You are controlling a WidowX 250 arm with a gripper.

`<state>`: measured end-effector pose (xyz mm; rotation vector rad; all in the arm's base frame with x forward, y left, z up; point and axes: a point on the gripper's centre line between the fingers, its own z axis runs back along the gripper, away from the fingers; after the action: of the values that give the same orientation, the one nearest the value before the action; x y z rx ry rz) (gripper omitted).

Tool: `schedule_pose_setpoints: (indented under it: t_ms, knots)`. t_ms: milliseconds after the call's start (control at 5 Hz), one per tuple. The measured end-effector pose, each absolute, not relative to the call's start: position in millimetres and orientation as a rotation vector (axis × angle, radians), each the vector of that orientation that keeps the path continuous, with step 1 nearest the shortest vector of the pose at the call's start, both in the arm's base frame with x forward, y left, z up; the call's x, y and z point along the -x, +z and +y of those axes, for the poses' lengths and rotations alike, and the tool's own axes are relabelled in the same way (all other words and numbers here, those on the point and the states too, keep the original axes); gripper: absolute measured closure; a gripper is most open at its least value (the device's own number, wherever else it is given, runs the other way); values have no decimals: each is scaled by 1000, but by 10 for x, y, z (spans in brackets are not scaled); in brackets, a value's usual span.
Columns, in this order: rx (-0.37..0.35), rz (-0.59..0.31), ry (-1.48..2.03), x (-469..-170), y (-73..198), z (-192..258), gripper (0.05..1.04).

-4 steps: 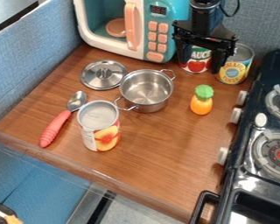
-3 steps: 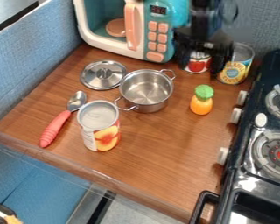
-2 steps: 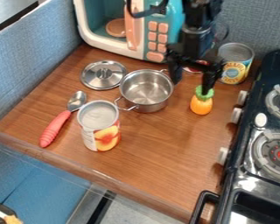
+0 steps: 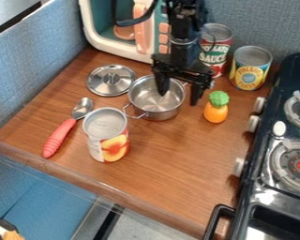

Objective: Move the silver pot to the rigth side of can

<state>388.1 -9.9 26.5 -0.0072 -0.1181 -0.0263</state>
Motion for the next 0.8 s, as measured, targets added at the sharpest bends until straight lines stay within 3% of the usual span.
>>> schedule_pose_setpoints:
  t_ms: [400,600,800]
  knots:
    - [5,-38,-16,-3839,-117,-43,95]
    - [9,-46,-15,-3851,-117,-78,191]
    - [9,-57,-24,-3867,-116,-114,491]
